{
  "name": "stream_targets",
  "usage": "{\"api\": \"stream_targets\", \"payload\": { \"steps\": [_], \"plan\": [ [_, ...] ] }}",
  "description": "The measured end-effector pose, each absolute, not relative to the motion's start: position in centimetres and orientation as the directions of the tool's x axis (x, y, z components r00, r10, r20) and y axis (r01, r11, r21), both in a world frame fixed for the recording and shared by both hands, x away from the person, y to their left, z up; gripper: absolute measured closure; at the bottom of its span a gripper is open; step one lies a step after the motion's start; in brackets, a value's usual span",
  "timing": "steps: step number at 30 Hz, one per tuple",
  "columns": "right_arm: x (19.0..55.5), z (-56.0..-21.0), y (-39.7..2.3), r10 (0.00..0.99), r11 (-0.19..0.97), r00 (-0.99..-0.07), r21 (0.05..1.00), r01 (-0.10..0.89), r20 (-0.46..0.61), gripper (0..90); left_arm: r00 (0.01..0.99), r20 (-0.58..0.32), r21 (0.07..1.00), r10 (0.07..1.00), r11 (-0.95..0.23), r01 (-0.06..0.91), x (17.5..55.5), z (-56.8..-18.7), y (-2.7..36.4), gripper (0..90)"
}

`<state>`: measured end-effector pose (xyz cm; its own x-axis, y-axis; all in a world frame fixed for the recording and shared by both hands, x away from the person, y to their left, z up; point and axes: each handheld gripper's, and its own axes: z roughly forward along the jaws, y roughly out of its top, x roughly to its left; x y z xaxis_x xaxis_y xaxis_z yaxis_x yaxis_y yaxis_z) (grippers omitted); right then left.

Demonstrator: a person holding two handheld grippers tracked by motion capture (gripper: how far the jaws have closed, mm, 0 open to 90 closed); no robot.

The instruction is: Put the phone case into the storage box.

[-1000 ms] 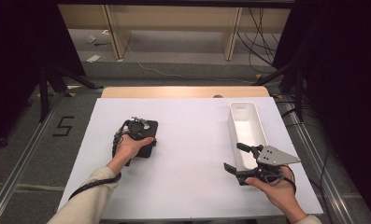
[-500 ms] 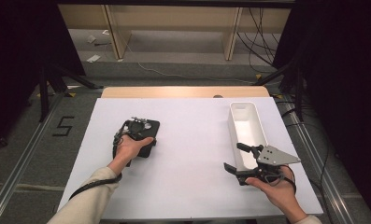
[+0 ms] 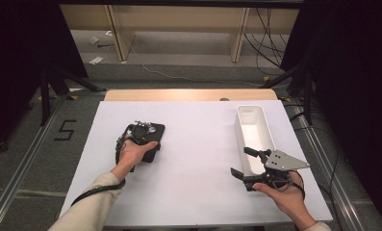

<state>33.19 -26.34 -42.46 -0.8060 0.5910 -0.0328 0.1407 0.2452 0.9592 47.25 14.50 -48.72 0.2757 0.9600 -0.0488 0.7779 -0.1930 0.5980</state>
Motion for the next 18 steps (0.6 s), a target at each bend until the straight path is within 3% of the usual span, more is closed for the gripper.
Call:
{"api": "stream_targets", "payload": {
  "steps": [18],
  "plan": [
    [33.19, -42.46, -26.32, 0.592, 0.243, -0.806, 0.96, 0.141, -0.032, 16.9, 0.276, -0.061, 0.632, 0.959, -0.177, 0.754, 46.93, -48.04, 14.38, 16.7]
  ]
}}
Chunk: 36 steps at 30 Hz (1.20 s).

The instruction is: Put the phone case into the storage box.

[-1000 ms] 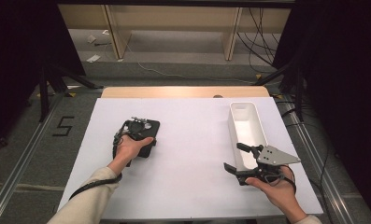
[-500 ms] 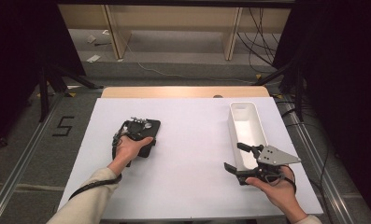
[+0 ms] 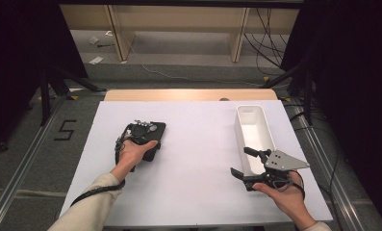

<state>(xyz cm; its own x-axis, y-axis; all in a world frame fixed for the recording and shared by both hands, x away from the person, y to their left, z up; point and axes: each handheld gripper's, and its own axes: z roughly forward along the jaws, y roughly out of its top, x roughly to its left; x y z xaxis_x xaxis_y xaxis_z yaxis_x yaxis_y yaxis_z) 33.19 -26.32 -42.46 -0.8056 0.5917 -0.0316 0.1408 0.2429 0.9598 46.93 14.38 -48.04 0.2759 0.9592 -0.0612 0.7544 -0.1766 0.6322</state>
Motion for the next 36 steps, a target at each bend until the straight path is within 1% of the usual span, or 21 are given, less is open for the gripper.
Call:
{"api": "stream_targets", "payload": {
  "steps": [16, 27, 36],
  "plan": [
    [33.2, -42.5, -26.3, 0.597, 0.242, -0.802, 0.96, 0.143, -0.031, 16.6, 0.295, -0.083, 0.713, 0.952, -0.15, 0.685, 45.9, -46.1, 14.5, 16.7],
    [33.2, -42.5, -26.4, 0.6, 0.239, -0.799, 0.96, 0.145, -0.029, 16.6, 0.326, -0.099, 0.749, 0.94, -0.145, 0.647, 45.1, -45.0, 14.7, 16.6],
    [33.2, -42.4, -26.4, 0.605, 0.236, -0.795, 0.961, 0.143, -0.031, 16.6, 0.355, -0.082, 0.775, 0.931, -0.165, 0.61, 44.4, -44.1, 14.2, 16.6]
  ]
}}
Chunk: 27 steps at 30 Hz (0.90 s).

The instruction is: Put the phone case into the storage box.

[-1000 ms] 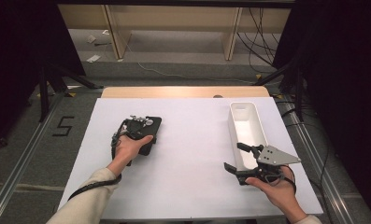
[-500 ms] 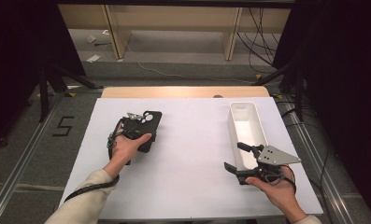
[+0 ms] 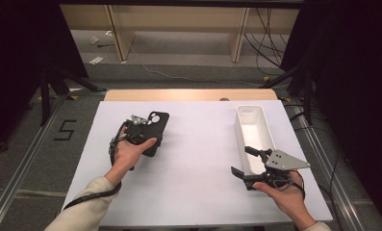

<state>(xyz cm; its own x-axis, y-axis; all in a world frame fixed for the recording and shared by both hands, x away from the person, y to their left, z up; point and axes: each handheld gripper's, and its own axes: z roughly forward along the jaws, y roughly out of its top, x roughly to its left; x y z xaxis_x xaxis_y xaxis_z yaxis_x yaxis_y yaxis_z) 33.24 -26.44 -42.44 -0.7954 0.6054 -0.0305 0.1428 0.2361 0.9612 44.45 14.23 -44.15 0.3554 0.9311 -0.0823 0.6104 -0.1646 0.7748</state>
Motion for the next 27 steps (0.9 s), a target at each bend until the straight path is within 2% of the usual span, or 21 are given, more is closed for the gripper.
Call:
{"api": "stream_targets", "payload": {
  "steps": [27],
  "plan": [
    [33.4, -42.5, -26.6, 0.624, 0.222, -0.781, 0.964, 0.15, -0.022, 16.4, 0.436, -0.109, 0.804, 0.893, -0.178, 0.567, 41.8, -43.0, 13.8, 16.6]
  ]
}}
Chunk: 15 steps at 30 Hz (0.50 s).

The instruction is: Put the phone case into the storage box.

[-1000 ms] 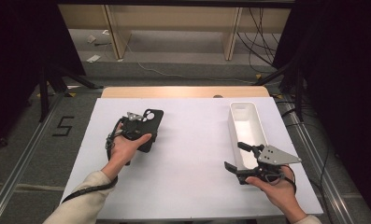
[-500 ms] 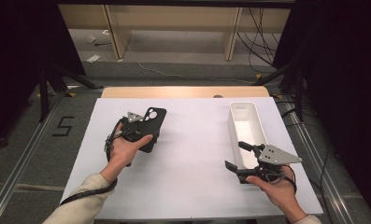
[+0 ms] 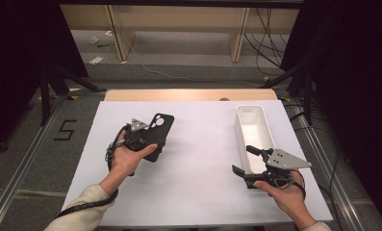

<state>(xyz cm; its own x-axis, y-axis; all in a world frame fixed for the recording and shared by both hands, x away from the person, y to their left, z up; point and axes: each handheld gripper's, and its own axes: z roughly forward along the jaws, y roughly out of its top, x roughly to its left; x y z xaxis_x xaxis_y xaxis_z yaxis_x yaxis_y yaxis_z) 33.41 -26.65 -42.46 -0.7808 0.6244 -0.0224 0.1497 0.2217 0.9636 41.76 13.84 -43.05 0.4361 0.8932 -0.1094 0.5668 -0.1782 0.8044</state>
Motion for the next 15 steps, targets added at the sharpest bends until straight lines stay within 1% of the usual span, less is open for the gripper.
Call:
{"api": "stream_targets", "payload": {
  "steps": [15],
  "plan": [
    [33.6, -42.4, -26.7, 0.63, 0.206, -0.776, 0.966, 0.156, -0.009, 16.1, 0.482, -0.103, 0.836, 0.87, -0.187, 0.516, 40.3, -42.8, 12.6, 16.6]
  ]
}}
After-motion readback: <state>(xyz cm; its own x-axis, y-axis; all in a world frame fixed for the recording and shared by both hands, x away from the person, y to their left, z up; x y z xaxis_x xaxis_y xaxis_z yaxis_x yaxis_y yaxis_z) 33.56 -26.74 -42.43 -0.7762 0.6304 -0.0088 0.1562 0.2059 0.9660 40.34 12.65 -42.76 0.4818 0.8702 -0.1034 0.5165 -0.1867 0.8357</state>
